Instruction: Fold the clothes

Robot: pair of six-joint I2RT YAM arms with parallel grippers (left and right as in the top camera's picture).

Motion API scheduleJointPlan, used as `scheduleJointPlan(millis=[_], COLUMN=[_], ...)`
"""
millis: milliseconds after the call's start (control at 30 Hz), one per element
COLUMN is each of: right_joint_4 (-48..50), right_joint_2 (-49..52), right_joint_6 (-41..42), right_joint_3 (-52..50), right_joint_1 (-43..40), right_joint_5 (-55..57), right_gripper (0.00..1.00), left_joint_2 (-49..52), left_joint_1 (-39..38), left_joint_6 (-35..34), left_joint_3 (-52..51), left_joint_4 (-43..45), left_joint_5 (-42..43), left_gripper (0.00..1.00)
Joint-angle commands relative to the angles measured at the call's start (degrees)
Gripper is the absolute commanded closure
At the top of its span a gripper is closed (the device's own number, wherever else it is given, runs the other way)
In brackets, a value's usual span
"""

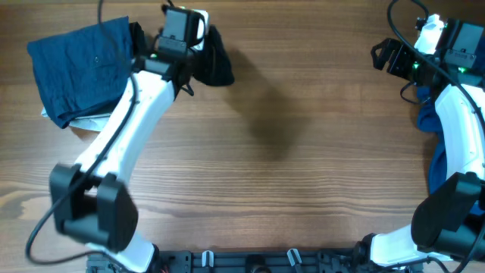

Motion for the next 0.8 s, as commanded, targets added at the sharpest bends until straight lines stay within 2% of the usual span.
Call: scheduleJointPlan(millis=[0, 167, 300, 467, 767], right_joint_4=[0.00, 0.00, 0.00, 0.02, 0.00], right_joint_2=[0.68, 0.68, 0.68, 0.68, 0.68], right_joint_6=[-0.59, -0.61, -0.61, -0.59, -0.59], right_joint_3=[0.22, 0.22, 0.22, 0.22, 0.22], right_joint_1=[0.20, 0.20, 0.20, 0.20, 0.20], right_joint_5=[0.31, 0.31, 0.31, 0.31, 0.31], right_gripper=[0.01, 0.00, 0.01, 0.01, 0.00], left_joint_2=[-7.17, -9.38, -9.18, -8.50, -1.95], left_joint_1=[2.12, 8.04, 15.32, 25.99, 35.82], left_joint_6=[6.34, 16.44, 18.14, 18.12, 17.73], left_joint_3=[2.16, 2.16, 2.16, 2.16, 2.16], left_joint_4=[1.25, 2.49, 3.91, 7.15, 12.11], left_joint_5=[-6.93, -7.08, -5.92, 12.09, 24.72], left_gripper=[0.96, 0.96, 0.96, 0.96, 0.96])
